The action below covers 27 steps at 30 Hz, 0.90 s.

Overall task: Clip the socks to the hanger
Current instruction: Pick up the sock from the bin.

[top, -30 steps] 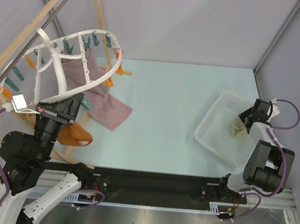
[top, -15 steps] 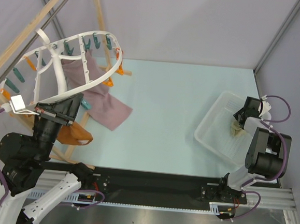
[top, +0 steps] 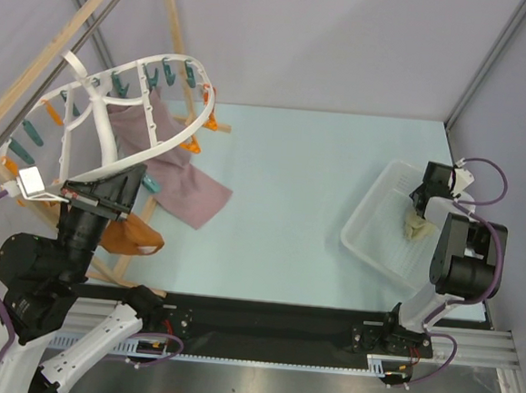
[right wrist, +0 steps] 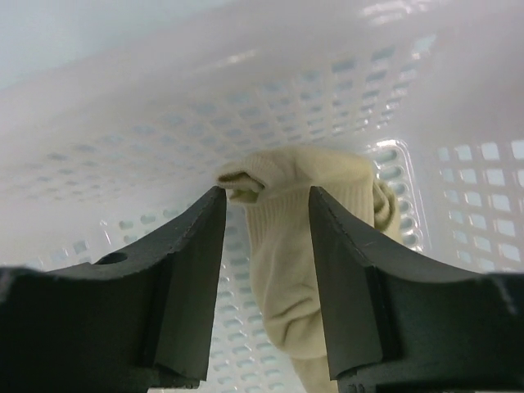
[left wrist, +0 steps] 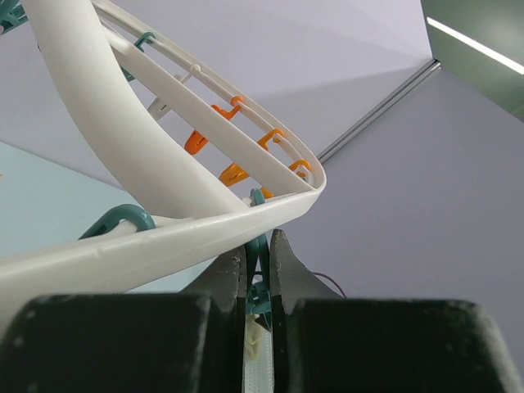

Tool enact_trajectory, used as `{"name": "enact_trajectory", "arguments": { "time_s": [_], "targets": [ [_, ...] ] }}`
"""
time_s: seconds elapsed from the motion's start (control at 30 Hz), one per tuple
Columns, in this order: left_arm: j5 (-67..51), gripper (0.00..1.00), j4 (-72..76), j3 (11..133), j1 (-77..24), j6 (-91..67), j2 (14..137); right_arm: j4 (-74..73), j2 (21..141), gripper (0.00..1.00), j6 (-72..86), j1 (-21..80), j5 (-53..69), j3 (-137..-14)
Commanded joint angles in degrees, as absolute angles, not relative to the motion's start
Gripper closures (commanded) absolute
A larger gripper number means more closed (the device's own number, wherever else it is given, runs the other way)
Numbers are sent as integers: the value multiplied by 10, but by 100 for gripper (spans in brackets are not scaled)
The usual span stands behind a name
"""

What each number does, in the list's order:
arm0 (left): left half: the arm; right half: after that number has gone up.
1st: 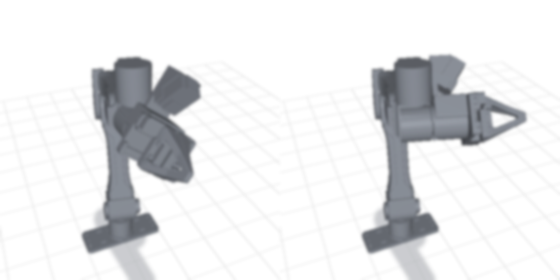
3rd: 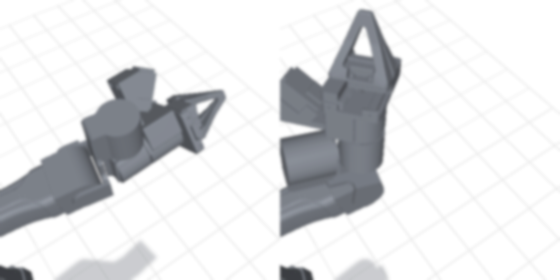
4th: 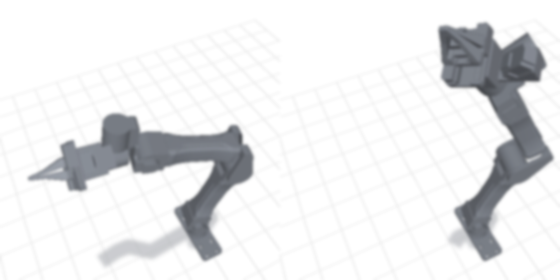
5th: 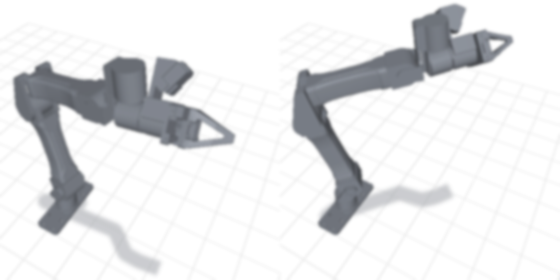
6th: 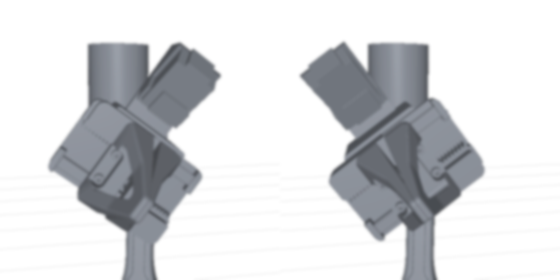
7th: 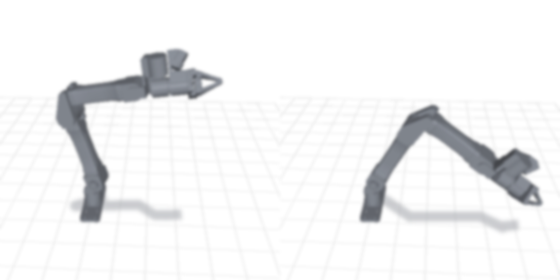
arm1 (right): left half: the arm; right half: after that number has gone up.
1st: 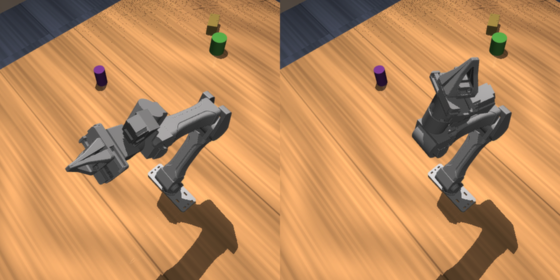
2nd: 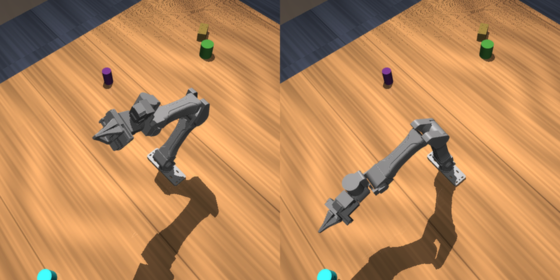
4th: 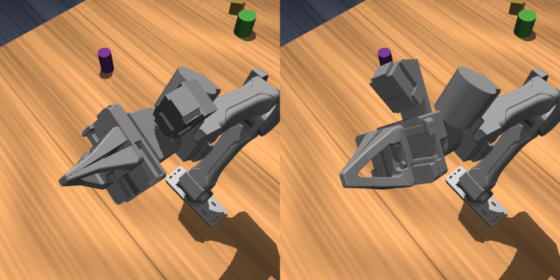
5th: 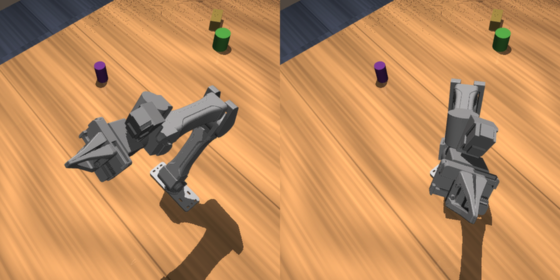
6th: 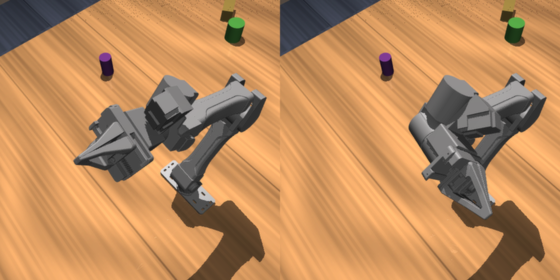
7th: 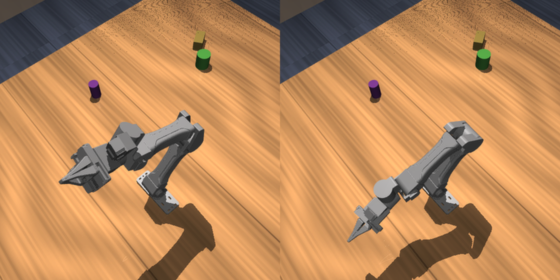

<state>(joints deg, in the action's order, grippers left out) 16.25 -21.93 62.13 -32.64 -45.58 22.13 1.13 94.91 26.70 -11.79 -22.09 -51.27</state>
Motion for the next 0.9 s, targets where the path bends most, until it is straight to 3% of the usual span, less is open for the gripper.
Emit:
{"name": "enact_trajectory", "arguments": {
  "time_s": [0.0, 0.4, 0.63, 0.87],
  "targets": [
    [139, 100, -215, 628, -324, -454, 217, 16, 967, 50, 259, -120, -234, -555],
    [137, 100, -219, 638, -325, -456, 216, -62, 1002, 57, 295, -117, -227, -584],
    [139, 100, -223, 636, -324, -456, 216, -71, 984, 81, 280, -104, -235, -588],
    [141, 100, -224, 631, -325, -461, 214, -118, 871, 100, 237, -62, -230, -585]
  ]
}}
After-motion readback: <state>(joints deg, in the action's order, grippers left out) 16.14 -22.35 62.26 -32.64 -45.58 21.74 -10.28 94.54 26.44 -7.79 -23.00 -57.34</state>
